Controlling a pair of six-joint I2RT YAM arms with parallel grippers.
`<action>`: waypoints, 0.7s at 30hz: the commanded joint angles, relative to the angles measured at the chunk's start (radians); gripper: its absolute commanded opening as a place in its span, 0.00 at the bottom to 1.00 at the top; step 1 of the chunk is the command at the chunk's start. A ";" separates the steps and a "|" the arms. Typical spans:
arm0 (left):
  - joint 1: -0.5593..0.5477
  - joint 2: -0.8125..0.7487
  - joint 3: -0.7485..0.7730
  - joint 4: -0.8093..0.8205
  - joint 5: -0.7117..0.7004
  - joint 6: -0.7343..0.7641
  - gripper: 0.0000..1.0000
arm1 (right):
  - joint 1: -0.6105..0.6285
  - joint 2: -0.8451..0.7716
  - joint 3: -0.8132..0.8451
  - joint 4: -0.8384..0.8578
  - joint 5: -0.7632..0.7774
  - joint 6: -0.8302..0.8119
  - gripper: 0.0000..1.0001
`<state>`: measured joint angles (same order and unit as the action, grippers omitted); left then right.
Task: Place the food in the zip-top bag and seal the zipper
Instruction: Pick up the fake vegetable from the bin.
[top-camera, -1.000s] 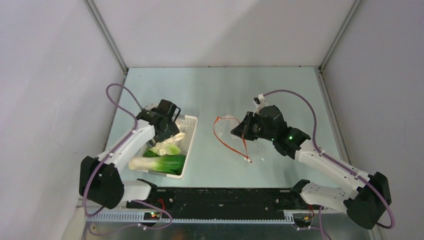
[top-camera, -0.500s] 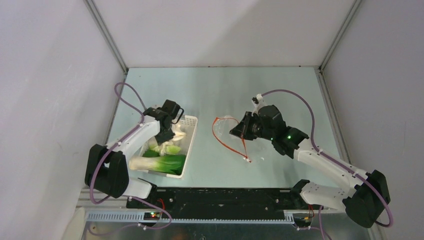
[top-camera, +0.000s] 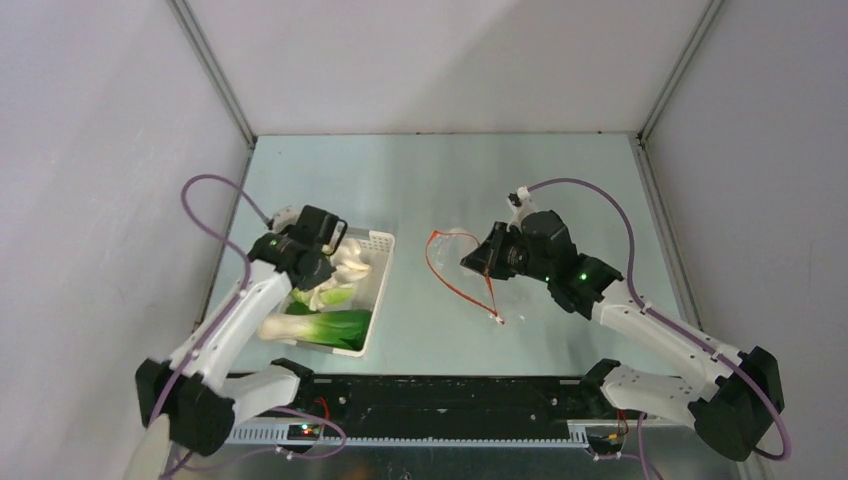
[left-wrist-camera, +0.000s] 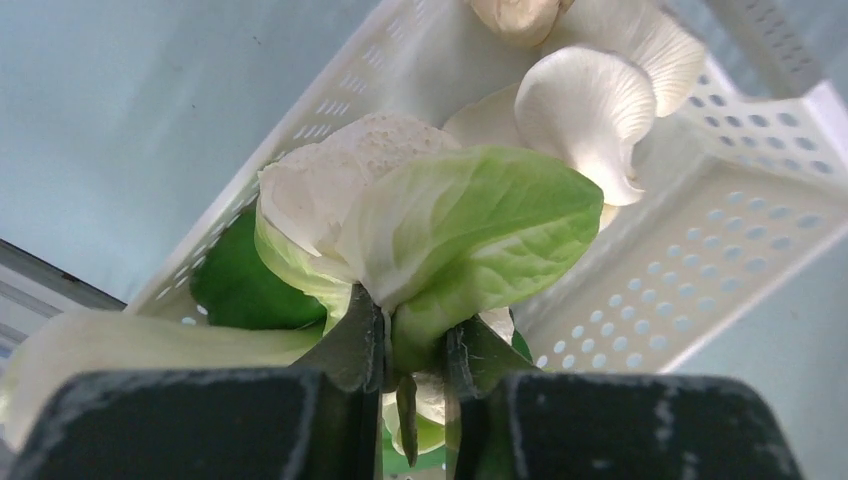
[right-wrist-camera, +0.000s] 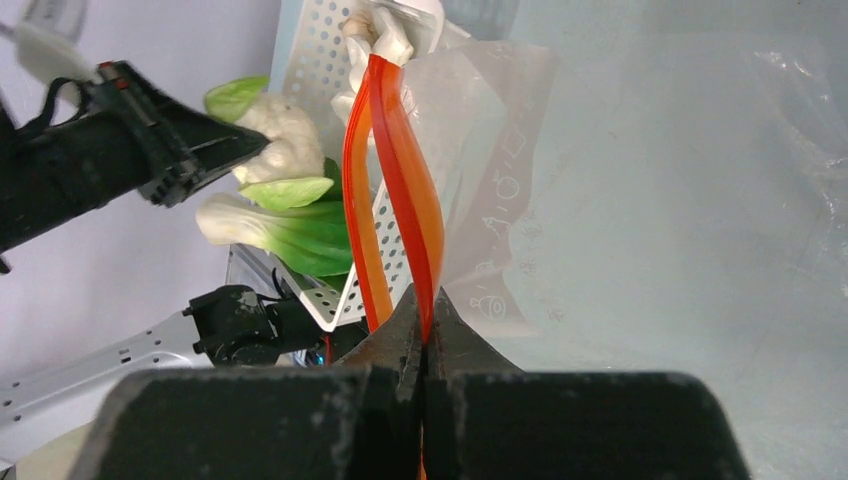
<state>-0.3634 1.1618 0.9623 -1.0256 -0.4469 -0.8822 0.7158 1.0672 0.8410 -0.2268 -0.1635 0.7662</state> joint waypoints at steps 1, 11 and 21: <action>0.006 -0.174 0.044 -0.057 -0.059 -0.008 0.00 | 0.010 -0.019 0.002 0.033 0.001 -0.029 0.00; 0.004 -0.521 0.013 0.374 0.494 0.141 0.00 | 0.023 0.024 0.001 0.150 -0.126 -0.009 0.00; -0.069 -0.494 -0.199 1.221 1.000 -0.126 0.00 | 0.045 0.050 0.001 0.209 -0.108 0.059 0.00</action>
<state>-0.3843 0.6312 0.7750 -0.2241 0.3420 -0.9123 0.7509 1.1076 0.8398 -0.0780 -0.2783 0.7910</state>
